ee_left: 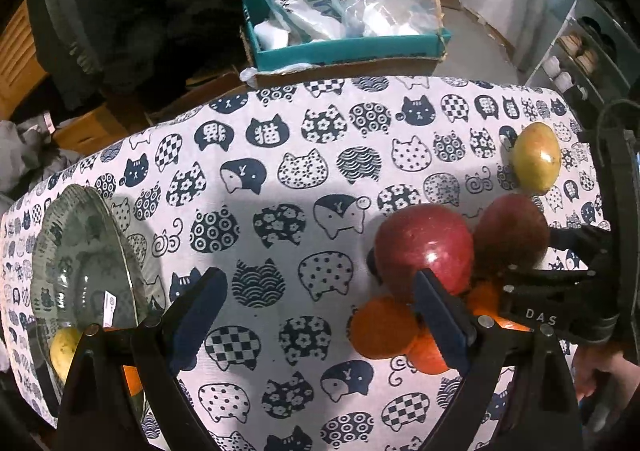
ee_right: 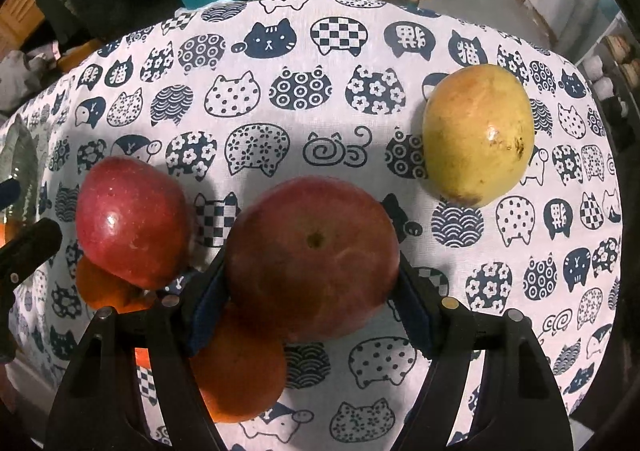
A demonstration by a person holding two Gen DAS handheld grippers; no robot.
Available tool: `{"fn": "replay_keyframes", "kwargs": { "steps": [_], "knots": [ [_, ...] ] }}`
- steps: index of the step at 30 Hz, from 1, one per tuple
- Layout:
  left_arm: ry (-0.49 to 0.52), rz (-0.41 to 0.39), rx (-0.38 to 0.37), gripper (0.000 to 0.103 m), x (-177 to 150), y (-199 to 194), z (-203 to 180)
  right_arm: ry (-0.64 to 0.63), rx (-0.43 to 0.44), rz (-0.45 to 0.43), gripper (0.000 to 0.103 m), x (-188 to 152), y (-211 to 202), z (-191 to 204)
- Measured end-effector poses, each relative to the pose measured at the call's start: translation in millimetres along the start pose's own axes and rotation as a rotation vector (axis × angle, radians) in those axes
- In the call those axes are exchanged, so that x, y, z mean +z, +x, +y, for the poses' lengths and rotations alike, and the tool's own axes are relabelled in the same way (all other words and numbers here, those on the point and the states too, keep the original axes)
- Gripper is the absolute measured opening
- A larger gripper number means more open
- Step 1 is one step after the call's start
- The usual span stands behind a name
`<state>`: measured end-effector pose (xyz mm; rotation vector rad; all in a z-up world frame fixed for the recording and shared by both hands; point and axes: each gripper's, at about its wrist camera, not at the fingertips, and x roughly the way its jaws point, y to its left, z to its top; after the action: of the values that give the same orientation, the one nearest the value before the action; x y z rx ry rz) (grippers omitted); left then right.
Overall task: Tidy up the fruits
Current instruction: 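Lower the right tool onto a red apple while the left tool approaches another apple, then grasp the red apple with the right tool while the left tool grasps a red apple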
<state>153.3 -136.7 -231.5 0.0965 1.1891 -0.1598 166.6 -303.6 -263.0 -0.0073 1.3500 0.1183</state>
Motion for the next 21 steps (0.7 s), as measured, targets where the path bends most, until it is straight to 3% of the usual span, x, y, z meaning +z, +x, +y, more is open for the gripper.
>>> {"fn": "replay_keyframes", "kwargs": {
  "steps": [11, 21],
  "knots": [
    [0.011, 0.002, -0.061, 0.095, 11.7, 6.2, -28.3, 0.018, -0.085, -0.124, 0.075, -6.2, -44.0, -22.8],
    [0.014, 0.060, -0.082, 0.095, 11.9, 33.5, -48.6, 0.084, -0.071, -0.129, 0.075, -18.2, -48.1, -49.4]
  ]
}}
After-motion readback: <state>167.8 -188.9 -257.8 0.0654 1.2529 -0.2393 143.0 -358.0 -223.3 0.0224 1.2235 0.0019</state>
